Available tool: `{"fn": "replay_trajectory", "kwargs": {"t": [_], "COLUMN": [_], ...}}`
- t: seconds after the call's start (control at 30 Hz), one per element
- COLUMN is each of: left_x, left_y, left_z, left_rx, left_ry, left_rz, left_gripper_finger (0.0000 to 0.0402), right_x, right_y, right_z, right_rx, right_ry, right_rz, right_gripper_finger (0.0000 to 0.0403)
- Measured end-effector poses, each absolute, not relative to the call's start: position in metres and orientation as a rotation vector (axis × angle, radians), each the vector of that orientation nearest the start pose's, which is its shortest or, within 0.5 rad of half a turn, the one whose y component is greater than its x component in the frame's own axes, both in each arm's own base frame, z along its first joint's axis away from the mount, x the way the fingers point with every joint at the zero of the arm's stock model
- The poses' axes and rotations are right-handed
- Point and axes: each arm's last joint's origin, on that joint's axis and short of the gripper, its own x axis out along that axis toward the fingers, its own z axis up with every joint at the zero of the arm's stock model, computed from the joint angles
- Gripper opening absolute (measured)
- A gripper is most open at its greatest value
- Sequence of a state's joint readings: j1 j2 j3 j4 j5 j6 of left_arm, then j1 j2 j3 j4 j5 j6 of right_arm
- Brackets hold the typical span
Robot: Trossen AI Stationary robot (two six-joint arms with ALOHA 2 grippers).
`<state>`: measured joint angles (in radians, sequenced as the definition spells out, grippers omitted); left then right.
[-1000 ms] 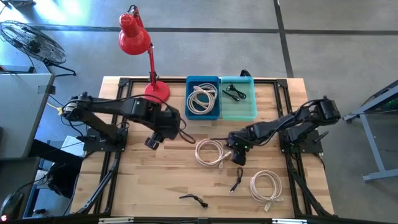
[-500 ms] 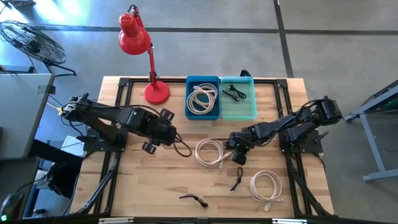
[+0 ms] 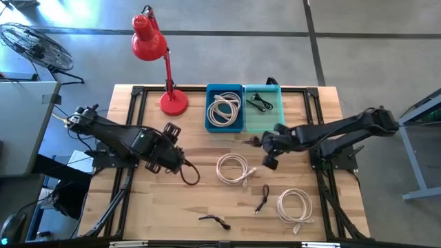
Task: Pick & Place USB Port
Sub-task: Put the black charger cable into the green bin
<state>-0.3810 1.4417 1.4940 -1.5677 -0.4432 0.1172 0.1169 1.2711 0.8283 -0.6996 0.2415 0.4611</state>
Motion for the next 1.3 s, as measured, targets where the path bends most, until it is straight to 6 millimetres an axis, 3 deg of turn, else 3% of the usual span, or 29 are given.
{"fn": "replay_trajectory", "kwargs": {"t": [0.33,0.47,0.57,0.73,0.93,1.1,1.3], "left_x": [0.219,0.219,0.219,0.22,0.221,0.221,0.221], "left_y": [-0.078,-0.078,-0.077,-0.076,-0.074,-0.072,-0.071], "left_z": [0.345,0.345,0.346,0.347,0.348,0.349,0.35], "left_rx": [0.722,0.703,0.673,0.638,0.565,0.56,0.6], "left_ry": [1.371,1.369,1.361,1.321,1.251,1.208,1.19], "left_rz": [0.039,0.054,0.093,0.213,0.376,0.448,0.472], "left_gripper_finger": [0.0191,0.0191,0.0191,0.0191,0.0191,0.0191,0.0191], "right_x": [0.23,0.229,0.224,0.21,0.191,0.182,0.179], "right_y": [-0.006,-0.03,-0.055,-0.097,-0.134,-0.151,-0.157], "right_z": [0.337,0.367,0.377,0.372,0.339,0.298,0.261], "right_rx": [0.021,-0.005,0.031,0.093,0.234,0.332,0.37], "right_ry": [0.696,0.633,0.616,0.64,0.712,0.723,0.672], "right_rz": [-0.444,-0.474,-0.502,-0.58,-0.62,-0.582,-0.537], "right_gripper_finger": [0.0016,0.0015,0.0015,0.0015,0.0015,0.0015,0.0015]}}
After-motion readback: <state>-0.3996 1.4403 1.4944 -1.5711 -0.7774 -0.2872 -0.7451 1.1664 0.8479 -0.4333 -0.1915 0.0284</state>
